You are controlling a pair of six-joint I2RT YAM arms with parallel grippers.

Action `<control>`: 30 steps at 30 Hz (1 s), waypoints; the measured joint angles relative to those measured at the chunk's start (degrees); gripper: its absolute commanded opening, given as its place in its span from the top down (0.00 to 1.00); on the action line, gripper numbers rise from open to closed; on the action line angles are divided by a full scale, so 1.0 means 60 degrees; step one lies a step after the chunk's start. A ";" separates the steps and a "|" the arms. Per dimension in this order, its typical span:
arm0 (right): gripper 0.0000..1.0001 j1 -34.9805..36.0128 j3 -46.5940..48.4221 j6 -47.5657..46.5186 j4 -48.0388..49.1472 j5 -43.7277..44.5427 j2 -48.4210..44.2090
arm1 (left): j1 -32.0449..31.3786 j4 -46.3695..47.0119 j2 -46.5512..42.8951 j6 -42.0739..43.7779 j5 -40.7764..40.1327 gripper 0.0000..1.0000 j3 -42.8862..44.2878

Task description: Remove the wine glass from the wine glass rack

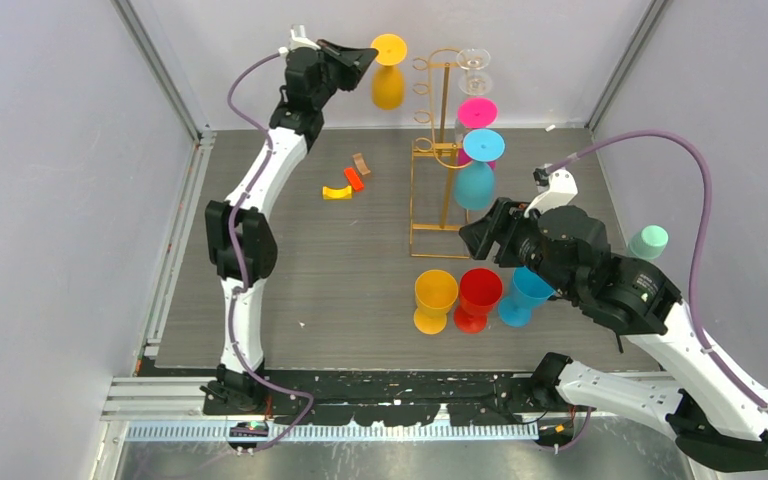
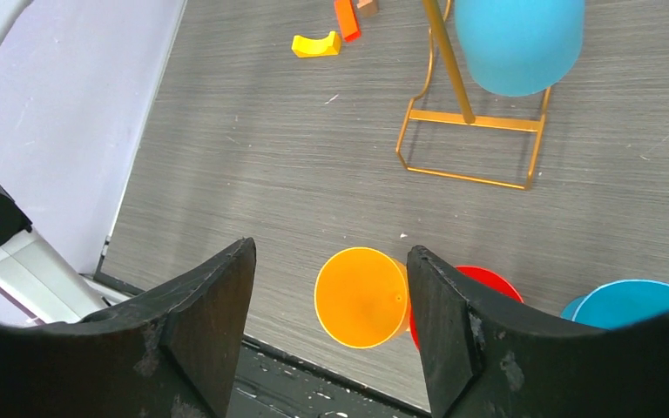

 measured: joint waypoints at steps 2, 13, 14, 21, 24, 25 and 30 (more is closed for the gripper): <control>0.30 0.0000 -0.0004 0.0026 0.0095 -0.0040 -0.0047 | 0.0142 0.0215 -0.0248 -0.0062 0.0109 1.00 -0.0412; 0.26 0.0000 -0.0495 0.0229 0.0994 -0.0736 -0.0120 | 0.1049 0.1395 -0.3912 -0.0346 0.1140 1.00 -0.5625; 0.26 0.0000 -0.0612 0.0262 0.1180 -0.0878 -0.0124 | 0.1173 0.1475 -0.4484 -0.0379 0.1257 1.00 -0.6222; 0.29 0.0000 -0.1537 0.0892 0.2681 -0.1989 0.0044 | 0.1472 0.1974 -0.8903 -0.1031 0.1876 1.00 -0.9471; 0.28 0.0000 -0.1938 0.1253 0.3690 -0.2637 0.0291 | 0.1424 0.1756 -1.0681 -0.1246 0.2135 1.00 -0.9916; 0.28 0.0000 -0.2131 0.1388 0.4146 -0.2896 0.0368 | 0.1413 0.1570 -1.1358 -0.1315 0.2193 1.00 -1.0043; 0.25 0.0000 -0.3075 0.2080 0.6124 -0.3799 0.0433 | 0.1413 0.0761 -1.3657 -0.1632 0.2222 1.00 -1.0378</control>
